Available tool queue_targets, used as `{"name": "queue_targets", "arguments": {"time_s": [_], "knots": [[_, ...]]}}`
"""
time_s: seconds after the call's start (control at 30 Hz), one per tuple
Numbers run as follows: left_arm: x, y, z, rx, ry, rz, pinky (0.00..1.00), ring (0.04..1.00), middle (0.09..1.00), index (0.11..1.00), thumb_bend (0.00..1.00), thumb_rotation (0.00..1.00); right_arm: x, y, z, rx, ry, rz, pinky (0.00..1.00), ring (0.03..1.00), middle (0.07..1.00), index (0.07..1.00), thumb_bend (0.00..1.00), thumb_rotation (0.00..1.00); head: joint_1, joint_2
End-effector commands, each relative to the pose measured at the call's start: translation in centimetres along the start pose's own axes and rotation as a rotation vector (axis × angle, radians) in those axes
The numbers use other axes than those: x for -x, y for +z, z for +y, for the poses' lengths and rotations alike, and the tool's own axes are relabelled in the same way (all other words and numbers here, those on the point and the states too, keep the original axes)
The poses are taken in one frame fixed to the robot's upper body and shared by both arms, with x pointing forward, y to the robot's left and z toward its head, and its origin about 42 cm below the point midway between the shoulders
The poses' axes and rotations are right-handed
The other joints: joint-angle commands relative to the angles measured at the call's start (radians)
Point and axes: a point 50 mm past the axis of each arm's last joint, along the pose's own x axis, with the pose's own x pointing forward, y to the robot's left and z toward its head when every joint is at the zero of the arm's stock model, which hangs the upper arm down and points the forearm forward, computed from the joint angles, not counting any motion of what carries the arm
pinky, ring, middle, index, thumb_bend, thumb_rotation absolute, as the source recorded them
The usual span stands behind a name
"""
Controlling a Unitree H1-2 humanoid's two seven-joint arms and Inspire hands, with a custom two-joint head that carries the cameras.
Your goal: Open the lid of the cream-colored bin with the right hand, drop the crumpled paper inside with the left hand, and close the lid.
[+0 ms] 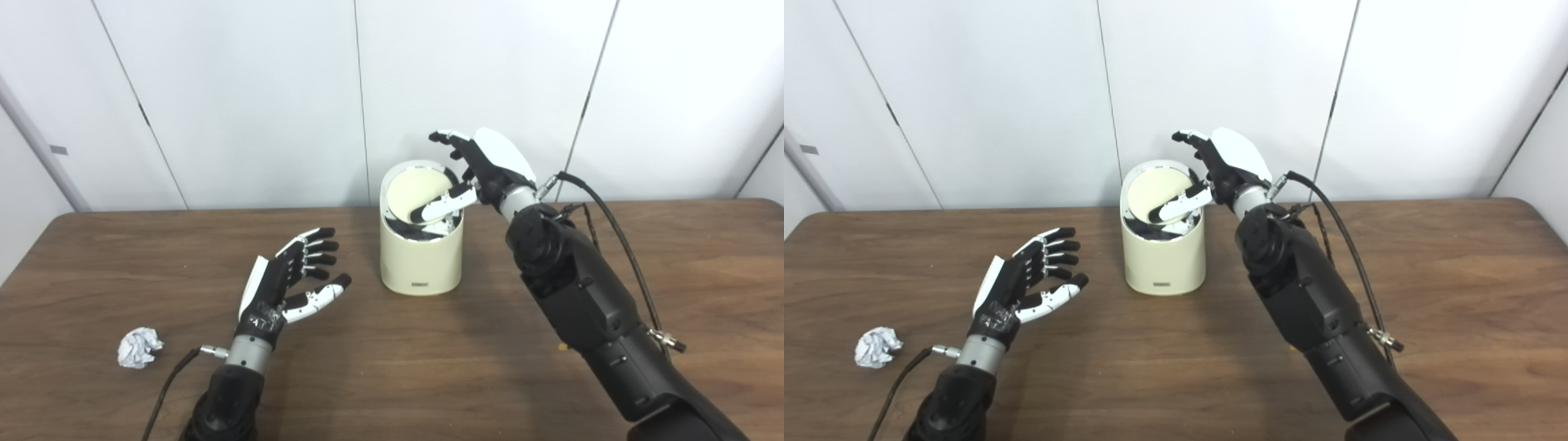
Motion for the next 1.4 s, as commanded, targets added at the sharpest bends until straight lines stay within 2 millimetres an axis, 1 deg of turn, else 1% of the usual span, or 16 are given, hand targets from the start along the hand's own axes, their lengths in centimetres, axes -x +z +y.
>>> {"name": "queue_targets", "arguments": {"time_s": [0.0,0.03,0.07,0.2,0.27,0.33,0.47,0.57,0.67,0.83,0.93,1.0,1.07,1.13,1.27,1.37], "knots": [[-1.2,1.8,0.3,-0.006,0.017,-0.078,0.61,0.708,0.763,0.816,0.59,0.14,0.0,-1.4,0.4,0.055,0.030,0.081,0.59,0.812,0.887,0.852,0.81,0.22,0.000,0.001],[-1.2,1.7,0.4,-0.008,0.017,-0.078,0.61,0.707,0.764,0.816,0.59,0.14,0.1,-1.4,0.1,0.029,0.027,0.075,0.60,0.821,0.893,0.854,0.81,0.23,0.000,0.000],[-1.3,1.8,0.4,-0.010,0.016,-0.080,0.61,0.706,0.764,0.816,0.60,0.15,0.2,-1.2,-0.4,-0.004,0.020,0.063,0.67,0.866,0.919,0.866,0.81,0.23,0.000,0.000],[-1.3,1.8,0.5,-0.014,0.016,-0.081,0.61,0.708,0.765,0.817,0.60,0.16,0.8,-0.4,-2.7,-0.127,-0.041,-0.002,0.74,0.895,0.925,0.878,0.81,0.28,-0.003,-0.002],[-1.3,1.7,0.5,-0.008,0.015,-0.081,0.61,0.707,0.765,0.817,0.60,0.16,1.2,0.1,-3.8,-0.175,-0.074,-0.039,0.74,0.889,0.923,0.880,0.81,0.31,-0.004,-0.002],[-1.3,1.7,0.5,-0.003,0.013,-0.078,0.60,0.708,0.767,0.819,0.59,0.15,1.9,0.6,-5.2,-0.230,-0.114,-0.096,0.63,0.826,0.904,0.873,0.79,0.35,-0.003,-0.001],[-1.4,1.6,0.5,-0.011,0.011,-0.075,0.62,0.709,0.767,0.818,0.60,0.15,3.9,0.5,-7.0,-0.322,-0.148,-0.150,0.68,0.840,0.901,0.889,0.71,0.44,-0.005,0.000],[-1.4,1.6,0.5,-0.009,0.011,-0.075,0.62,0.710,0.766,0.815,0.60,0.15,5.3,-0.4,-7.8,-0.387,-0.172,-0.152,0.70,0.833,0.897,0.885,0.62,0.49,-0.007,-0.001],[-1.5,1.6,0.5,-0.008,0.010,-0.077,0.61,0.709,0.767,0.816,0.60,0.16,6.2,-2.0,-7.4,-0.425,-0.196,-0.131,0.70,0.829,0.884,0.871,0.60,0.51,-0.008,-0.001],[-1.6,1.7,0.5,-0.014,0.008,-0.078,0.59,0.706,0.765,0.814,0.60,0.15,8.1,-5.2,-5.4,-0.496,-0.227,-0.098,0.73,0.829,0.860,0.867,0.58,0.52,-0.012,0.001],[-1.6,1.8,0.5,-0.026,0.007,-0.082,0.60,0.704,0.763,0.814,0.60,0.17,9.4,-7.1,-4.0,-0.534,-0.227,-0.070,0.73,0.813,0.847,0.848,0.56,0.42,-0.011,0.002],[-1.7,1.9,0.4,-0.023,0.006,-0.083,0.60,0.704,0.764,0.815,0.61,0.18,10.1,-7.7,-3.3,-0.556,-0.222,-0.065,0.72,0.803,0.842,0.846,0.56,0.38,-0.011,0.002],[-1.7,1.9,0.4,-0.022,0.006,-0.083,0.59,0.704,0.762,0.813,0.61,0.17,10.9,-8.5,-2.3,-0.587,-0.204,-0.065,0.70,0.795,0.850,0.857,0.54,0.28,-0.009,0.003],[-1.7,1.9,0.3,-0.021,0.006,-0.084,0.60,0.704,0.761,0.813,0.60,0.16,11.7,-9.3,-1.3,-0.610,-0.196,-0.053,0.68,0.776,0.850,0.857,0.54,0.24,-0.006,0.003],[-1.7,2.0,0.4,-0.016,0.006,-0.085,0.59,0.703,0.765,0.815,0.61,0.16,12.6,-10.3,0.2,-0.657,-0.190,-0.039,0.66,0.762,0.854,0.848,0.58,0.25,-0.005,0.002],[-1.7,2.1,0.5,-0.026,0.009,-0.088,0.59,0.706,0.765,0.816,0.60,0.15,12.9,-10.7,0.8,-0.676,-0.189,-0.034,0.68,0.777,0.863,0.853,0.61,0.26,-0.005,0.002]]}}
